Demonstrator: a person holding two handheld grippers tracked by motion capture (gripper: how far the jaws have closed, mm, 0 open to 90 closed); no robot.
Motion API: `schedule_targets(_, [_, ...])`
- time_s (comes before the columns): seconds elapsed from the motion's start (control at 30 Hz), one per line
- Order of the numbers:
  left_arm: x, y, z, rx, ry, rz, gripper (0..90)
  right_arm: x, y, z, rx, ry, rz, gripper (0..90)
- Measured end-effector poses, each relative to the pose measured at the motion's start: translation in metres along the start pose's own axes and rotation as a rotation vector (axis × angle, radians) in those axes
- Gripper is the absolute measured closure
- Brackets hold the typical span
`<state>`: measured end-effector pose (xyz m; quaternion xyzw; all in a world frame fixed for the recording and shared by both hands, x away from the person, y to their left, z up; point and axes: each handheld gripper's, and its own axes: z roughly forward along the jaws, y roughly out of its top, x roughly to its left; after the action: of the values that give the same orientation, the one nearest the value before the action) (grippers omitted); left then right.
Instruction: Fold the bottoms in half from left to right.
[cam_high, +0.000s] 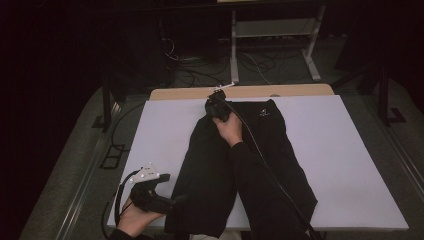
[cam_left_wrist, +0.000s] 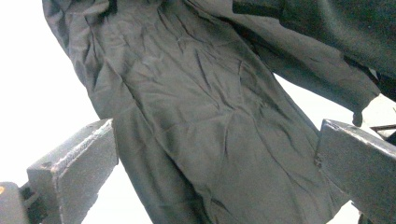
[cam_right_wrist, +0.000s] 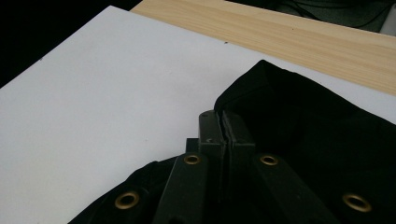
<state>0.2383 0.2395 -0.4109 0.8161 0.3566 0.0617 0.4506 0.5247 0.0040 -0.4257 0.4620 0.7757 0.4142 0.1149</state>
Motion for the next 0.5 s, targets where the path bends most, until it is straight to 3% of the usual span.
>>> schedule_targets(0.2, [0.005,-0.006,0.002,0.045,0.019,-0.001,0.0,-0.001,-0.001,-0.001,0.0,-0.005,-0.005,86.2])
schedule_targets(0.5, [0.009,-0.015,-0.003,0.064,0.03,-0.02,2.9,-0.001,0.001,-0.004,-0.011,-0.01,-0.002,86.2])
